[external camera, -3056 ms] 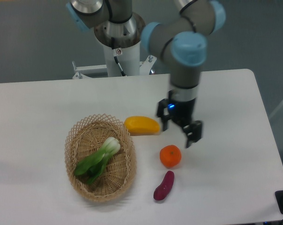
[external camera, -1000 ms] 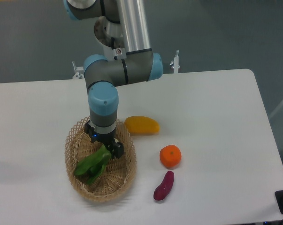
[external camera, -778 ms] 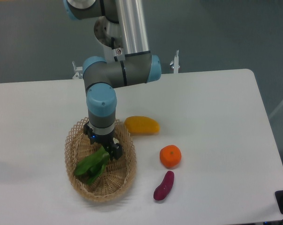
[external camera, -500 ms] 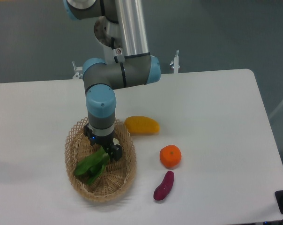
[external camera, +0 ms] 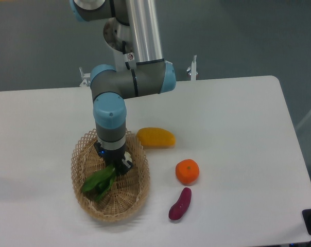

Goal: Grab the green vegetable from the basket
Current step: 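Close the gripper on the bok choy stem, then lift the bok choy out of the basket and carry it toward the tangerine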

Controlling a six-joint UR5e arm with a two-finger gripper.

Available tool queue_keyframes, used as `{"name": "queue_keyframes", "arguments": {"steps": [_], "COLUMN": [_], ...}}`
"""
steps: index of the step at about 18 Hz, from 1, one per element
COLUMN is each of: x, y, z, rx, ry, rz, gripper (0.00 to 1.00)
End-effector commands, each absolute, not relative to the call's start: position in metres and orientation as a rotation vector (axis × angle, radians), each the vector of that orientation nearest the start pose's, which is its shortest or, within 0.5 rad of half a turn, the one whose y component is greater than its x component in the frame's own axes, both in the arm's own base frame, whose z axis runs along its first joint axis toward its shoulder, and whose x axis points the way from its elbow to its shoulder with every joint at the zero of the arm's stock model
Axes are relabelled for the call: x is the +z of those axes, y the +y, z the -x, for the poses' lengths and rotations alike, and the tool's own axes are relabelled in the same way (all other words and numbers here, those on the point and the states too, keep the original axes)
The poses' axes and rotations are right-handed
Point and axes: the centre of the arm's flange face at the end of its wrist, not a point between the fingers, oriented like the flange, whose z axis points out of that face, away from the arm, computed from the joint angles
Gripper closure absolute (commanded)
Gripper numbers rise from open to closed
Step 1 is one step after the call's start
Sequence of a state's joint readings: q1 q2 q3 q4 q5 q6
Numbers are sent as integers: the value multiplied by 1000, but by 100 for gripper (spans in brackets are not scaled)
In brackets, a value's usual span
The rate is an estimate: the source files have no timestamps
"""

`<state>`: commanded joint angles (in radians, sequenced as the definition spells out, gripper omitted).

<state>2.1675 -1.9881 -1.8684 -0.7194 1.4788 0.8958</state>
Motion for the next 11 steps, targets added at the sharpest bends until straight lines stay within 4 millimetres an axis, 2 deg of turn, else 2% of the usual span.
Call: {"name": "queue_keyframes", "arguments": {"steps": [4, 8, 11], "x": [224, 254, 279], "y": [564, 571, 570], "z": [212, 220, 244], "rx": [70, 120, 164], "ry": [465, 456, 411], "rz": [2917, 2871, 2848], "gripper": [53, 53, 53]}}
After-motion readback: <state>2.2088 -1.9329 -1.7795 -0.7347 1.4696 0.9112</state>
